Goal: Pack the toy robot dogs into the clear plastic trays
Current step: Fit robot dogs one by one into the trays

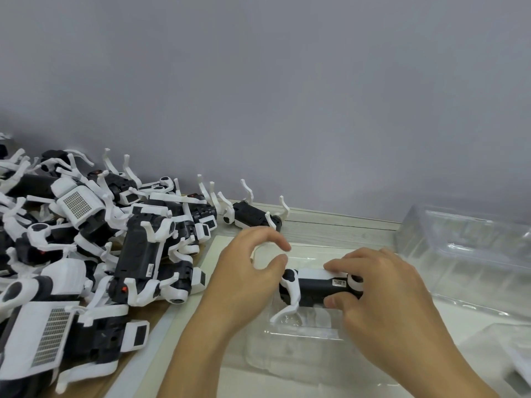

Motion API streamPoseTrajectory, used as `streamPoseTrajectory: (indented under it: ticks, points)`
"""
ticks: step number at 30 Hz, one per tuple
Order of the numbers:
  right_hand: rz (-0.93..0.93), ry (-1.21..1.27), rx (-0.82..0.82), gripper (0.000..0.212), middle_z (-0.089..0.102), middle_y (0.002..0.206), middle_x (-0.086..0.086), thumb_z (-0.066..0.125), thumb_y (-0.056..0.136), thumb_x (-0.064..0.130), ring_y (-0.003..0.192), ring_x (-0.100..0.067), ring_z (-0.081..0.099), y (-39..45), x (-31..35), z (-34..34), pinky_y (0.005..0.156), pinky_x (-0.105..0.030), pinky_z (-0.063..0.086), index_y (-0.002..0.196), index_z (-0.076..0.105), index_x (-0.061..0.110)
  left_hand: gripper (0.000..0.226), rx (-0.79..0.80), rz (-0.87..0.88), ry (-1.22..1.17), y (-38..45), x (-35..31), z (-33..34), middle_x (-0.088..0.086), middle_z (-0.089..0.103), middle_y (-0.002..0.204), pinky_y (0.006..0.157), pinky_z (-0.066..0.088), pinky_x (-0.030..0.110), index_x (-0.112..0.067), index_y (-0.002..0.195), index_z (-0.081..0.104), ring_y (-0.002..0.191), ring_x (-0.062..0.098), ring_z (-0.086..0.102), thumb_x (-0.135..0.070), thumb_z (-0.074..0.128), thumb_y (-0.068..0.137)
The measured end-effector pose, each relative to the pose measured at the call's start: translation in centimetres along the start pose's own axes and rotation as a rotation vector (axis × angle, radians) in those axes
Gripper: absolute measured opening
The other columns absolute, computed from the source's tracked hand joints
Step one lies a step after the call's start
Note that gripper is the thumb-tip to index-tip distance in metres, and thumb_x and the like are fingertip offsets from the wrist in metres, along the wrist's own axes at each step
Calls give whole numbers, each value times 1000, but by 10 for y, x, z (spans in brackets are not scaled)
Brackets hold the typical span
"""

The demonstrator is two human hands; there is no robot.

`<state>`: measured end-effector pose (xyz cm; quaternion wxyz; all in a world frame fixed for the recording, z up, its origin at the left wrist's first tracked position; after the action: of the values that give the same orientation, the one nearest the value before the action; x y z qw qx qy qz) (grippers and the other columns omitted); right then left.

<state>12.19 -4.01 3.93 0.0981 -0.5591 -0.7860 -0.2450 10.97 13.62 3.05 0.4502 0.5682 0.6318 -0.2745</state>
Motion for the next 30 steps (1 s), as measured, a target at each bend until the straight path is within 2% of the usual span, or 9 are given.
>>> streamPoseTrajectory:
  ticks: [3,5,13,15,17,21,25,27,30]
  points:
    - [1,-8,2,29,59,90,26,81,74,25,89,-7,45,0,0,0,81,-28,33,100,75,36,10,187,3,61,-4,-3,4,-32,49,136,106,35,25,-42,87,73,127,-16,39,-34,77,82]
    - [3,-13,4,28,61,92,24,81,74,25,89,-8,45,0,0,0,80,-28,32,99,75,35,16,266,-30,124,-8,1,8,-35,39,142,109,32,28,-43,90,71,132,-12,36,-38,81,77]
    - [25,-31,20,24,65,94,18,81,72,23,90,-12,48,0,-2,3,80,-30,32,94,75,32,21,275,-73,234,-7,3,19,-42,29,132,87,28,11,-35,90,57,131,-5,30,-28,76,84]
    - [23,-24,14,25,65,93,18,81,73,23,91,-11,48,0,-1,2,80,-30,34,95,75,33,22,279,-20,296,-8,-3,20,-47,26,131,98,25,15,-37,94,54,135,-7,21,-33,73,85]
    - [18,-19,3,25,65,93,19,81,73,25,90,-11,48,0,-1,0,80,-30,34,96,75,33,26,290,49,391,-9,-11,27,-41,20,143,109,13,26,-42,103,52,141,-9,7,-41,71,85]
    - [12,-30,-5,29,65,93,18,79,75,25,90,-11,49,0,0,-1,80,-29,33,102,75,34,43,265,88,545,-9,-14,40,-34,21,150,114,8,33,-48,121,50,143,-6,2,-60,67,83]
    - [-2,-32,22,27,63,97,18,75,80,28,94,-8,47,1,0,-1,84,-27,33,106,72,35,36,231,93,512,-7,-14,40,-34,26,145,108,19,28,-48,116,54,138,-7,8,-50,70,84]
    - [-16,8,40,26,62,97,19,73,81,25,96,-6,48,1,-1,-3,88,-27,36,106,71,34,29,214,95,470,-6,-14,40,-36,29,138,109,29,31,-45,111,56,136,-6,11,-45,70,85]
    - [-22,88,51,36,50,105,29,71,84,23,106,3,41,2,-8,-12,91,-17,31,116,67,38,26,193,99,447,-6,-13,39,-39,30,125,104,34,30,-43,107,57,132,-8,13,-42,71,85]
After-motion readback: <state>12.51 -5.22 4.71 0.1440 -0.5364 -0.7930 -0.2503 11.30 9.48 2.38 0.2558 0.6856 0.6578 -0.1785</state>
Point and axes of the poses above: each hand's wrist, its own y-axis towards the middle knuckle, its own z-axis out of the palm, x = y × z, the point moved 8 cm from there along y, towards the middle knuckle
